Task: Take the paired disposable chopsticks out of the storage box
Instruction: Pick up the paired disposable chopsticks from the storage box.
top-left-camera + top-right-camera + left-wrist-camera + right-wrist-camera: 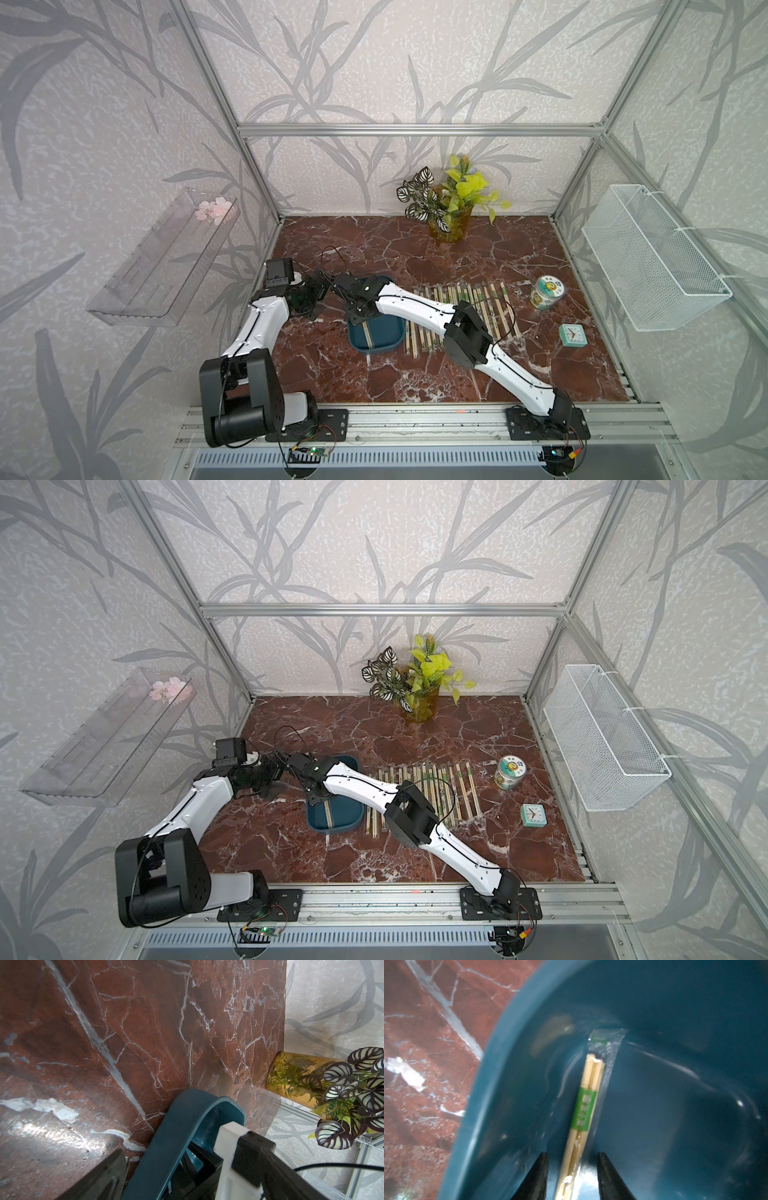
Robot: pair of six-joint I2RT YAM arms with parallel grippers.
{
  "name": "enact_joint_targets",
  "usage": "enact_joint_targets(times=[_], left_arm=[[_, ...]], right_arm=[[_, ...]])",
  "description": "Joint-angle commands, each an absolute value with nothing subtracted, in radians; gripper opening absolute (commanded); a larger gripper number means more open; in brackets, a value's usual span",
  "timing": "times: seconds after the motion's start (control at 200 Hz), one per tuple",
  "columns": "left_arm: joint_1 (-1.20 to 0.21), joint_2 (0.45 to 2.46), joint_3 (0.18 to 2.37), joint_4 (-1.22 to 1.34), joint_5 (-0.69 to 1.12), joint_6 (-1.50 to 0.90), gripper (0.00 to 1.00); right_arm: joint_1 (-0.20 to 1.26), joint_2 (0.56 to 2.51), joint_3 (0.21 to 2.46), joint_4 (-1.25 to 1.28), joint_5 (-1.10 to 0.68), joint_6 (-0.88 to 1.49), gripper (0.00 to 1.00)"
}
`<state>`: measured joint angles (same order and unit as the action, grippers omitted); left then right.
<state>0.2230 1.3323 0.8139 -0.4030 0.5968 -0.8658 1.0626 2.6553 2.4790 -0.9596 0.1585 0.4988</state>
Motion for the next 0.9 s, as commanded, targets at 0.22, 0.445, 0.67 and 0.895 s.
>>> enact_joint_targets(times=[0.22,0.445,0.67,0.895], left_arm=[[0.231,1.319,0.799,-0.398,0.61,-0.867,1.0],[0.232,1.314,0.802,-0.402,0.612,-0.864,1.0],[0.232,1.317,0.807,-0.397,0.623,-0.862,1.0],[0.232,1.318,0.815,-0.391,0.63,-0.863,1.0]], right_arm=[[1.06,2.706,2.514,-1.024,0.177,0.489,0.19],[1.059,2.683,2.517,-1.022,0.17,0.488,0.07],[1.045,2.619,2.513,-1.028,0.145,0.51,0.02],[1.029,2.524,2.455,-0.996,0.125,0.537,0.0]])
